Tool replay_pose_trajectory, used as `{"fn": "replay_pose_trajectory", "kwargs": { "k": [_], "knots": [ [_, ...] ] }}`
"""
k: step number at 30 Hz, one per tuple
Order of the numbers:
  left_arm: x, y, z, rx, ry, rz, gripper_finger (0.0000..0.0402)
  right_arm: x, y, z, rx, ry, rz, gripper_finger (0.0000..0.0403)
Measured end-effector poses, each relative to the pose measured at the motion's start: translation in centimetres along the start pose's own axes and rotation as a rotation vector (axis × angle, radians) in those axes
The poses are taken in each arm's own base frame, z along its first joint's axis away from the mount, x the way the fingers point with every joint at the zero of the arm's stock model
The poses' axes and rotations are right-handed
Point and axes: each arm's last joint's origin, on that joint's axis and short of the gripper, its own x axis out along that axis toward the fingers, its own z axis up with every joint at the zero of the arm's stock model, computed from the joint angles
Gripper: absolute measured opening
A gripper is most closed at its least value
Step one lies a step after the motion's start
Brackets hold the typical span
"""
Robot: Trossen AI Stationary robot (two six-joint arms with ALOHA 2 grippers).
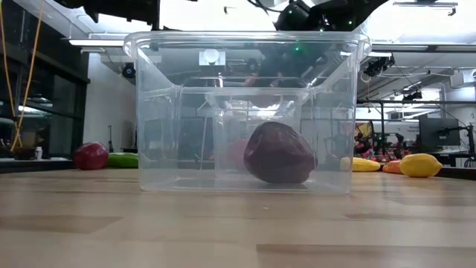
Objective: Sort produce into baskets
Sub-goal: Put the yellow mango into the top transparent bin, then put the red apple into the bottom transparent bin
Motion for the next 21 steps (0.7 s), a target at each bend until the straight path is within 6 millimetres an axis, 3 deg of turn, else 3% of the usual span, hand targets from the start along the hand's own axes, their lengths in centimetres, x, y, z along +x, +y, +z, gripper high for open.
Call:
{"fn": "replay_pose_trajectory", "kwargs": {
  "k": [6,14,17,21],
  "knots": [
    [0.0,-0.5,0.8,0.021,-0.078,-0.050,0.0392,0.2,0.6,-0.3,-0.039,0.046,0.098,0.0268],
    [-0.2,-1.4,2.1,0.072,-0.117,-0.073,0.0392,0.2,0.6,-0.3,-0.013,0.045,0.093,0.0389],
    [-0.2,-1.9,2.9,0.070,-0.106,-0.045,0.0392,-0.1,0.2,0.0,0.005,0.037,0.103,0.0382],
    [0.3,-2.1,4.8,0.035,0.075,0.229,0.0392,-1.8,-0.4,1.4,0.015,-0.046,0.145,0.0366]
  ]
}}
